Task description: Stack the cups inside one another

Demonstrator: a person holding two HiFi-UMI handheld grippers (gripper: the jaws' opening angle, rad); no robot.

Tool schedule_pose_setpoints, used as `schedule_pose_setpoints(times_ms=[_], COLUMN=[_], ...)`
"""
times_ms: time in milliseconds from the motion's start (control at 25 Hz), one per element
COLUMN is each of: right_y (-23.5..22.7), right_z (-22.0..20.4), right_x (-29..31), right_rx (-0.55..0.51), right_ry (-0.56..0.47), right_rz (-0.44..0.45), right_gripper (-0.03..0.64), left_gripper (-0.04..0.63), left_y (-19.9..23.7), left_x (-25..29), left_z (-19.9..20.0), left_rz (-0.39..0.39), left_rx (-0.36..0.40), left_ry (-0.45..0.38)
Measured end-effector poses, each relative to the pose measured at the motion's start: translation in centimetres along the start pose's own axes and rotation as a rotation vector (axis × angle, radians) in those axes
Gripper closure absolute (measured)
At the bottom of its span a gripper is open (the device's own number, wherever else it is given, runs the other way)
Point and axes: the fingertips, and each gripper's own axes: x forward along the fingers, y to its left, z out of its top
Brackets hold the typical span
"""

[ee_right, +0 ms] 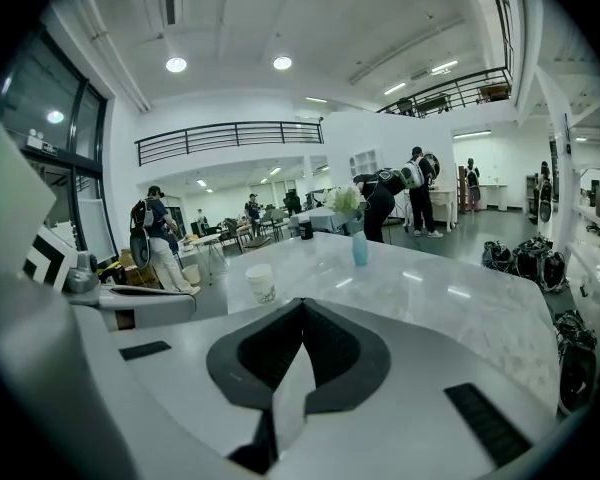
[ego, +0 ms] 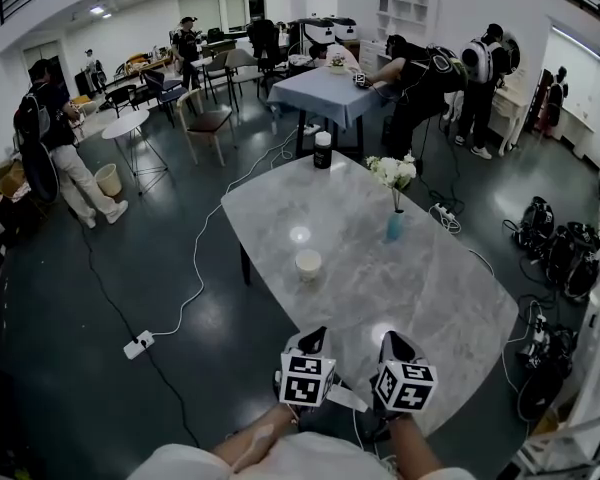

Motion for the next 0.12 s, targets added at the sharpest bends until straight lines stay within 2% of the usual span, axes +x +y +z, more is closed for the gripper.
schedule_pose_setpoints(times_ms=[120], right_y=[0.23], right_z=[-0.01], right_x=[-0.02], right_rx=[-0.001], right_ry=[0.0], right_rz=[-0.001], right_gripper=[0.609], left_gripper=[0.6], left_y=[0.15], left_x=[-0.16], left_z=[-0.12], left_rz=[0.001], left_rx=[-0.001], left_ry=[0.0])
